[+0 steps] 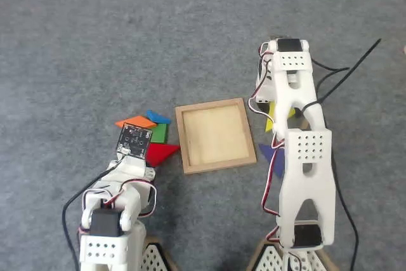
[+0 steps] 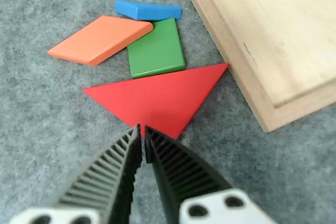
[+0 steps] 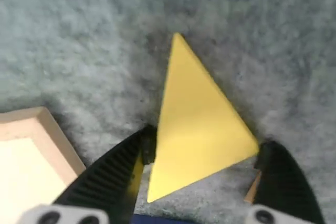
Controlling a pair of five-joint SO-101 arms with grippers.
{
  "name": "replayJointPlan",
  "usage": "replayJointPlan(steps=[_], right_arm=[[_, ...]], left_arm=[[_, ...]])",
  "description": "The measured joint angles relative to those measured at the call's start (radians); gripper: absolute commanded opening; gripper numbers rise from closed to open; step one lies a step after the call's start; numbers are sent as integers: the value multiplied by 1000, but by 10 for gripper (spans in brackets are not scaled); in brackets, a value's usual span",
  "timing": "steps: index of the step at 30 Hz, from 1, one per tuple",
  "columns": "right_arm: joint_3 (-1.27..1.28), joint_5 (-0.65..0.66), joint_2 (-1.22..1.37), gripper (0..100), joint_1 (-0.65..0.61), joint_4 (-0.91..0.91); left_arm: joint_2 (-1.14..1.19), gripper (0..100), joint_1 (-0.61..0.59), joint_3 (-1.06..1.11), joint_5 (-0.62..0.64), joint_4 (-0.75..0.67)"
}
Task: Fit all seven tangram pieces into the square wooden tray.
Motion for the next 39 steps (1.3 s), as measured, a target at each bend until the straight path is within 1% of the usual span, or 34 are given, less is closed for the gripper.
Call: replayJointPlan(steps=[4, 13, 32, 34, 36, 39], right_arm=[[0, -32, 0, 265, 5, 8], [-2, -40, 5, 194, 6, 9], [2, -41, -64, 180, 6, 15], [2, -41, -64, 206, 6, 15], [2, -34, -71, 255, 6, 15], [0, 43, -71, 306, 6, 15]], left_arm=[[0, 15, 0, 0, 0, 0], [0, 15, 0, 0, 0, 0], [0, 15, 0, 0, 0, 0], [0, 15, 0, 0, 0, 0], [0, 15, 0, 0, 0, 0], [0, 15, 0, 0, 0, 0]])
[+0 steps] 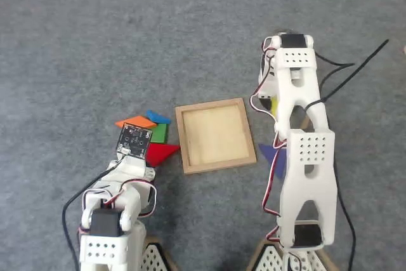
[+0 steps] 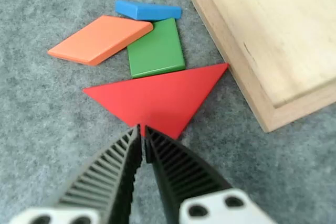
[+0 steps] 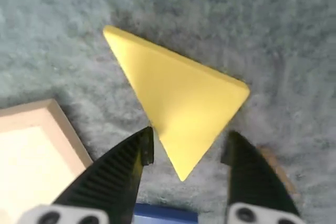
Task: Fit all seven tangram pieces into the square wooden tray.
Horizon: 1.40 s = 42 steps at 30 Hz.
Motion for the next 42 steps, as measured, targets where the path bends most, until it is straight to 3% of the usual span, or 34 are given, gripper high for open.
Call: replayJointPlan(steps=[10, 29, 42], right_arm=[[-3, 239, 2, 307, 3, -26], [-41, 265, 84, 310, -26, -84], [-161, 400, 101, 308, -26, -95]], left_arm=[[0, 15, 0, 0, 0, 0], [0, 15, 0, 0, 0, 0], [0, 15, 0, 0, 0, 0]])
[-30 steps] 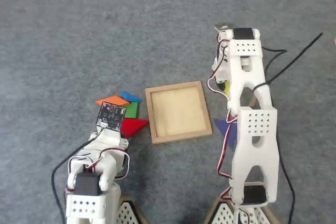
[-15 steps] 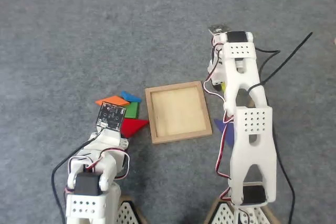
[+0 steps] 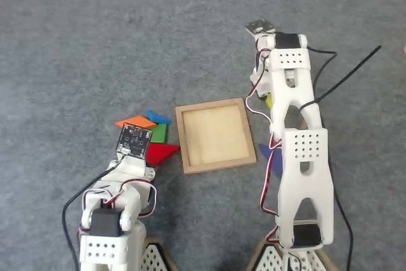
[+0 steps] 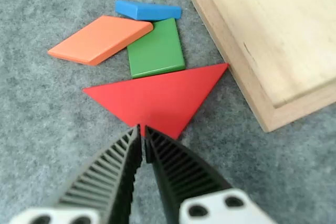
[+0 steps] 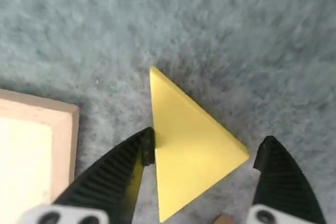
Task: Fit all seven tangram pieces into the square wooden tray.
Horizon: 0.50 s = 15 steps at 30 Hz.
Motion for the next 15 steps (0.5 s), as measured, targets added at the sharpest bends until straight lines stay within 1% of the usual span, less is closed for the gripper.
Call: replayJointPlan(steps=[7, 15], right_arm=[[-18, 5, 68, 307, -5, -2], [-35, 5, 75, 296, -6, 28]], left_arm=[[0, 15, 0, 0, 0, 0], [0, 15, 0, 0, 0, 0]])
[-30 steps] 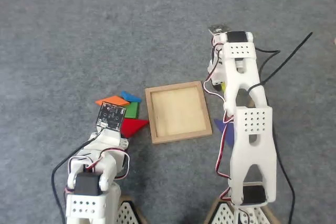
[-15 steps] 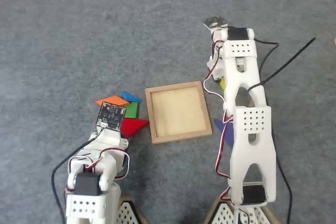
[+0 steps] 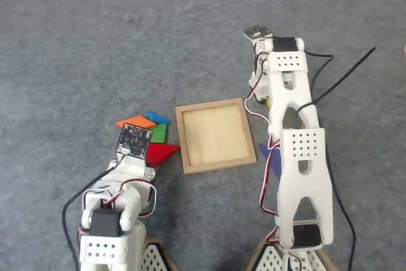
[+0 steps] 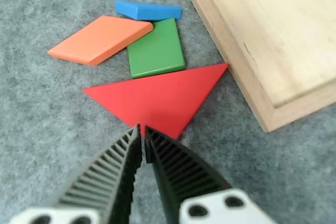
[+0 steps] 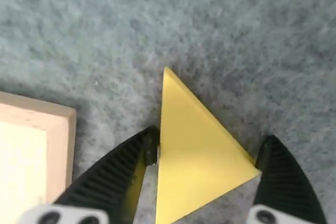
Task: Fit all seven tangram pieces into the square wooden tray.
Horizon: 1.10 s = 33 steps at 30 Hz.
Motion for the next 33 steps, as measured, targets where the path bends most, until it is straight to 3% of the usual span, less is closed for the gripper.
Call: replayJointPlan(steps=[5, 16, 33], right_arm=[[-5, -6, 2, 234, 11, 34], [-21, -51, 2, 313, 46, 66], [-8, -184, 3, 311, 110, 69]], left_arm=[[0, 15, 0, 0, 0, 0], [0, 15, 0, 0, 0, 0], [0, 15, 0, 0, 0, 0]])
